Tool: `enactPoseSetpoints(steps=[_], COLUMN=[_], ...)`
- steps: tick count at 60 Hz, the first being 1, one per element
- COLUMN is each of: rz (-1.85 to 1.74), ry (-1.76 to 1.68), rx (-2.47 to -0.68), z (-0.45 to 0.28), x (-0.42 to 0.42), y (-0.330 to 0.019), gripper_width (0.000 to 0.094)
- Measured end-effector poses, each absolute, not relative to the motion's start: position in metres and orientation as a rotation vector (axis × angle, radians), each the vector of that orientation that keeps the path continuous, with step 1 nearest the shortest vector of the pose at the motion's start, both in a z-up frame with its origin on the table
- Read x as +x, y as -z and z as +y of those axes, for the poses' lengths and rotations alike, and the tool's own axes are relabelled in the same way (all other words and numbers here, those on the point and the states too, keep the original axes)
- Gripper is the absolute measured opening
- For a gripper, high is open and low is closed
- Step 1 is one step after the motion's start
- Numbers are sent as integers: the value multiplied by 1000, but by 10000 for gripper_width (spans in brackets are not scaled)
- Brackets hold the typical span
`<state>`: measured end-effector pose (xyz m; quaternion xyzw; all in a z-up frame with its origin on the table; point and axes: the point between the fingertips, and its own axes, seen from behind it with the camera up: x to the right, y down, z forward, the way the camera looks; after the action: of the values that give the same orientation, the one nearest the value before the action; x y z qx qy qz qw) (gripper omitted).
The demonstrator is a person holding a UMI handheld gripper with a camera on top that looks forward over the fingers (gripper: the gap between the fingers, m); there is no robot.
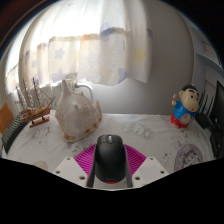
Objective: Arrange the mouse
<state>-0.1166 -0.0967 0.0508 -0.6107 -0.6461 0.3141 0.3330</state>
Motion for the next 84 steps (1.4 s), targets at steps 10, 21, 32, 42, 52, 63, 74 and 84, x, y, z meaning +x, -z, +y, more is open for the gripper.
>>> enactPoseSetpoints(steps=[10,21,32,42,52,63,74,84], rz=[-1588,-1513,-1555,-1628,-1631,-1592,-1615,-1649], ry=[-884,-828,-757,-692,-713,-754,-713,-701], rx=[-1586,-1623,-1694,-1710,-1776,-1809,-1834,-1788], z=[-20,110,203,239,244,229,198,170], x=[-104,-88,-62,-44,-35,-6,65,117], y=[-150,-164,-74,-5,-2,-94,-182,-209], gripper_width=[439,438,439,444,608,853,849,847])
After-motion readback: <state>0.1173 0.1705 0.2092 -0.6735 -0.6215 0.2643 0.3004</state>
